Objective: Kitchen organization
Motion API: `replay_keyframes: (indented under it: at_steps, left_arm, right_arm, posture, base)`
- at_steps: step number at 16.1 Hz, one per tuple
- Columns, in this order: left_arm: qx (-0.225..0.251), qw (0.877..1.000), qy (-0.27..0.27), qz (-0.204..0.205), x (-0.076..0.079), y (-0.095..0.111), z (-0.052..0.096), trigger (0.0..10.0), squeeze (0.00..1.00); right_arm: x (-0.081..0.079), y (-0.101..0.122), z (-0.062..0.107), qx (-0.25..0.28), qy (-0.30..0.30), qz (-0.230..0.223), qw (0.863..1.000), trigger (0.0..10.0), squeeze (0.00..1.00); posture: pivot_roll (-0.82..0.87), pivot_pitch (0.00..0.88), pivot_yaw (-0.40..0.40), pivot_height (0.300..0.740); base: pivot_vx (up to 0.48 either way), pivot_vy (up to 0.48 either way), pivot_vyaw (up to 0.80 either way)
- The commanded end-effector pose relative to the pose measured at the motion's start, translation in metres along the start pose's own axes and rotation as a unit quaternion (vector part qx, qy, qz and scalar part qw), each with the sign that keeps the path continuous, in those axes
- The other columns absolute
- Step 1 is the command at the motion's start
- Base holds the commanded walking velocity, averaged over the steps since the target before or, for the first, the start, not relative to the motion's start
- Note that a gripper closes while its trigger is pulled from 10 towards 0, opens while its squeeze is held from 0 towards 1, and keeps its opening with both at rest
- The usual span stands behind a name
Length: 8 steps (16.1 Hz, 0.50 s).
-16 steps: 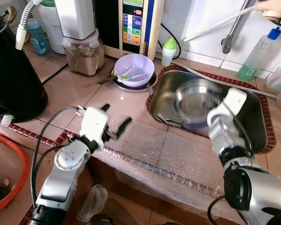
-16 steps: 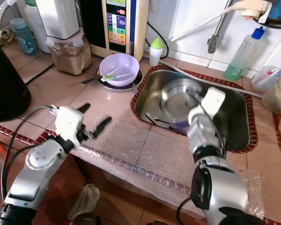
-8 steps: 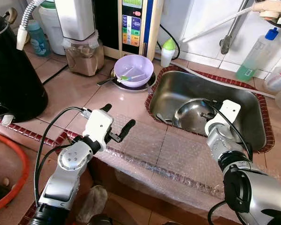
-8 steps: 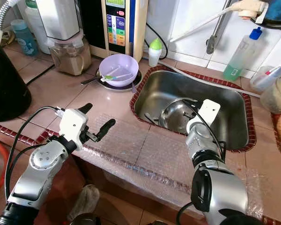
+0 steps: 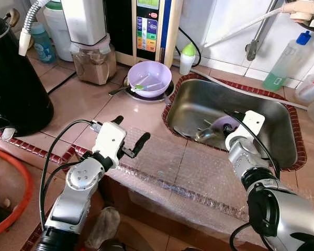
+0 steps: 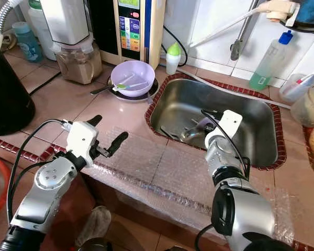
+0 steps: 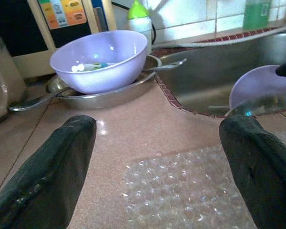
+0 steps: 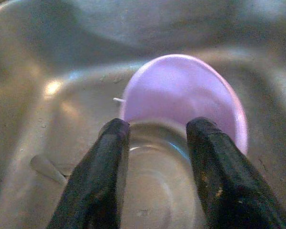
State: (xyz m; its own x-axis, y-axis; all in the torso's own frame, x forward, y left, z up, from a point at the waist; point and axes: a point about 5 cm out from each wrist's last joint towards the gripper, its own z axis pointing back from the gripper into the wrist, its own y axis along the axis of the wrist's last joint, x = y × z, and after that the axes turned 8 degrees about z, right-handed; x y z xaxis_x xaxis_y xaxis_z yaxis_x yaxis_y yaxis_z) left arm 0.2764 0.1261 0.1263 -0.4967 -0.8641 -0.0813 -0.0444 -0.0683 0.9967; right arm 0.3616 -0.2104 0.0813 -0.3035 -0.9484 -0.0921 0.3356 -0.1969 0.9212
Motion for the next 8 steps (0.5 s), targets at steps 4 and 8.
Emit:
replay_keyframes:
  at_steps: [4,8]
  left_arm:
    - [0.017,0.999,0.048,0.002,-0.006,0.004,0.003,10.0,1.0]
    - [0.04,0.993,0.112,0.008,-0.021,0.012,0.009,10.0,1.0]
  right_arm:
    - [-0.003,-0.019,0.005,0.005,0.029,0.029,0.999,10.0,1.0]
    - [-0.01,-0.008,0.013,0.097,0.069,0.078,0.99,10.0,1.0]
  posture:
    - [0.1,0.0,-0.04,0.74]
    - [0.1,0.0,-0.039,0.74]
  base:
    - [0.0,0.0,0.0]
    - [0.0,0.0,0.0]
